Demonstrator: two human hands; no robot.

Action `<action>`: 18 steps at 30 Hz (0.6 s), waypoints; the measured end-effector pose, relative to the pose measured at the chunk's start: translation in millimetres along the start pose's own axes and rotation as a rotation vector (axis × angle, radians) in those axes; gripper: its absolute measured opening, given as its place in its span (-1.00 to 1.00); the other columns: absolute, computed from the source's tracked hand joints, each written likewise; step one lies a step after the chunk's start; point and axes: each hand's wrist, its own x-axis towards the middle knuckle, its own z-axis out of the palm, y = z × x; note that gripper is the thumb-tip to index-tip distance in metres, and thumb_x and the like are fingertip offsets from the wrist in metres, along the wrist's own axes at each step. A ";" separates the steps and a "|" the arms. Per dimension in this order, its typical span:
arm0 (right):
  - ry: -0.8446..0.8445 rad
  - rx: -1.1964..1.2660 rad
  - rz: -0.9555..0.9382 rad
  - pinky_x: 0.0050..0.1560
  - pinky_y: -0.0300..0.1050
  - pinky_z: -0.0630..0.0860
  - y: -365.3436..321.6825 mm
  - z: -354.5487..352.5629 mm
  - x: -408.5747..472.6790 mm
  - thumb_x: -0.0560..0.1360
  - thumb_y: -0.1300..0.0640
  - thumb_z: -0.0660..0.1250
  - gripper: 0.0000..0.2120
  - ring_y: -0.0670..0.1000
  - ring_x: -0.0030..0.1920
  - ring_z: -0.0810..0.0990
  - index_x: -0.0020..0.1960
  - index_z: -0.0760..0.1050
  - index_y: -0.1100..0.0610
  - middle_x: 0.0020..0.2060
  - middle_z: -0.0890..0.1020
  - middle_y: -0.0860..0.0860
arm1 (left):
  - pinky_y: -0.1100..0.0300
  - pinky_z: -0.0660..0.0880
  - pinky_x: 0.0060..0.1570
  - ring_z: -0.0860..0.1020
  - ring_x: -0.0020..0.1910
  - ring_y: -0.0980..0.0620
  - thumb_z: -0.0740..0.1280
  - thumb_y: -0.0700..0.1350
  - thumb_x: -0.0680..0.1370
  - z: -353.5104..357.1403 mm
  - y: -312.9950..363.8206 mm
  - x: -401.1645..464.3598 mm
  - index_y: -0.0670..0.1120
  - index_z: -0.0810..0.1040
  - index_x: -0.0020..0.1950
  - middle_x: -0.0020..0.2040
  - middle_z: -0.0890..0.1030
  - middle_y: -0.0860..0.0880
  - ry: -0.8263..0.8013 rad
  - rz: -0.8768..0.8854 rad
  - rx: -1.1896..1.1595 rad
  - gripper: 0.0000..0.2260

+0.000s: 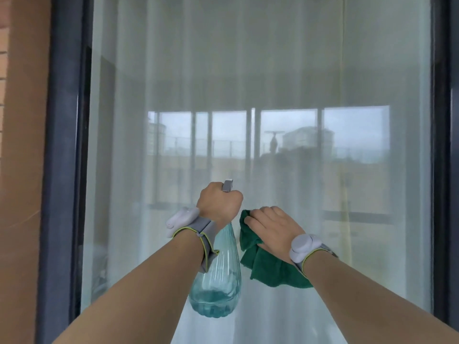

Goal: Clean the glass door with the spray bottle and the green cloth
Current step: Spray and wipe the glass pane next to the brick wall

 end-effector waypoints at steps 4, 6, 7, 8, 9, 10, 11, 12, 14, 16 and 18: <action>0.081 -0.080 0.266 -0.09 0.01 0.44 39.6 -30.9 47.8 0.25 0.09 0.51 -0.46 0.19 -0.11 0.51 0.17 0.45 0.17 -0.03 0.55 0.12 | 0.16 0.17 -0.34 0.22 -0.36 -0.07 0.24 -0.21 0.47 -17.7 -7.2 15.7 -0.09 0.23 -0.32 -0.33 0.33 -0.03 0.000 0.073 0.044 -0.77; 0.132 -0.102 0.432 -0.06 0.02 0.42 57.2 -43.9 63.2 0.32 0.09 0.48 -0.51 0.20 -0.07 0.50 0.20 0.46 0.19 0.01 0.55 0.14 | 0.16 0.22 -0.30 0.25 -0.34 -0.10 0.24 -0.14 0.42 -26.8 -10.3 21.7 -0.10 0.29 -0.29 -0.30 0.37 -0.04 0.007 0.089 0.043 -0.85; 0.170 -0.105 0.462 -0.02 0.03 0.42 61.7 -45.0 66.0 0.34 0.09 0.48 -0.48 0.21 -0.04 0.50 0.24 0.44 0.20 0.05 0.54 0.16 | 0.15 0.23 -0.29 0.26 -0.33 -0.10 0.23 -0.13 0.41 -31.4 -12.4 25.0 -0.10 0.31 -0.29 -0.30 0.37 -0.04 0.015 0.087 0.037 -0.87; 0.199 -0.103 0.472 0.00 0.05 0.42 62.3 -43.6 65.4 0.34 0.09 0.48 -0.46 0.22 -0.01 0.49 0.26 0.43 0.22 0.07 0.53 0.17 | 0.15 0.24 -0.29 0.26 -0.33 -0.10 0.22 -0.12 0.38 -35.3 -14.9 27.9 -0.11 0.33 -0.28 -0.30 0.37 -0.04 0.025 0.083 0.032 -0.90; 0.223 -0.102 0.484 0.02 0.06 0.42 59.5 -41.4 62.0 0.34 0.10 0.47 -0.44 0.23 0.00 0.49 0.28 0.42 0.23 0.09 0.52 0.18 | 0.15 0.24 -0.30 0.25 -0.33 -0.10 0.20 -0.11 0.36 -38.1 -15.6 29.4 -0.13 0.37 -0.27 -0.30 0.37 -0.03 0.032 0.075 0.029 -0.91; 0.227 -0.096 0.495 0.04 0.07 0.41 52.3 -35.4 58.4 0.33 0.10 0.47 -0.43 0.23 0.01 0.49 0.28 0.42 0.22 0.10 0.52 0.18 | 0.15 0.23 -0.31 0.24 -0.33 -0.11 0.19 -0.12 0.35 -41.1 -17.9 30.5 -0.14 0.38 -0.28 -0.30 0.36 -0.02 0.038 0.065 0.021 -0.91; 0.217 -0.090 0.496 0.04 0.06 0.40 40.9 -29.5 54.9 0.32 0.09 0.48 -0.43 0.22 0.00 0.48 0.27 0.42 0.21 0.10 0.52 0.17 | 0.15 0.21 -0.32 0.23 -0.33 -0.11 0.19 -0.13 0.36 -43.7 -18.9 30.4 -0.13 0.37 -0.29 -0.31 0.34 -0.02 0.042 0.048 0.005 -0.92; 0.196 -0.083 0.475 0.03 0.04 0.39 28.3 -22.1 50.2 0.30 0.07 0.50 -0.41 0.20 -0.01 0.48 0.27 0.41 0.18 0.08 0.52 0.15 | 0.15 0.21 -0.32 0.23 -0.33 -0.11 0.19 -0.12 0.36 -44.3 -20.7 31.4 -0.13 0.39 -0.27 -0.31 0.34 -0.02 0.046 0.035 0.001 -0.92; 0.139 -0.069 0.362 0.03 0.04 0.35 4.3 -6.3 42.3 0.26 0.03 0.54 -0.37 0.18 -0.01 0.49 0.26 0.40 0.16 0.08 0.52 0.12 | 0.16 0.23 -0.29 0.25 -0.32 -0.12 0.19 -0.11 0.35 -43.6 -22.6 32.1 -0.14 0.48 -0.19 -0.29 0.37 -0.03 0.039 0.014 -0.009 -0.85; 0.128 -0.073 0.299 0.06 0.01 0.32 -7.2 3.8 38.5 0.27 0.02 0.52 -0.36 0.16 0.02 0.47 0.27 0.38 0.16 0.09 0.52 0.11 | 0.15 0.23 -0.27 0.24 -0.32 -0.10 0.23 -0.17 0.42 -41.3 -21.8 31.7 -0.14 0.39 -0.24 -0.29 0.36 -0.02 0.017 0.039 -0.005 -0.94; 0.151 -0.070 0.284 0.05 0.00 0.31 -2.7 0.4 45.7 0.28 0.05 0.50 -0.37 0.17 0.01 0.47 0.27 0.37 0.17 0.08 0.53 0.11 | 0.15 0.20 -0.28 0.22 -0.33 -0.07 0.24 -0.23 0.46 -39.0 -18.6 33.7 -0.10 0.25 -0.30 -0.32 0.32 -0.01 0.001 0.071 -0.015 -0.80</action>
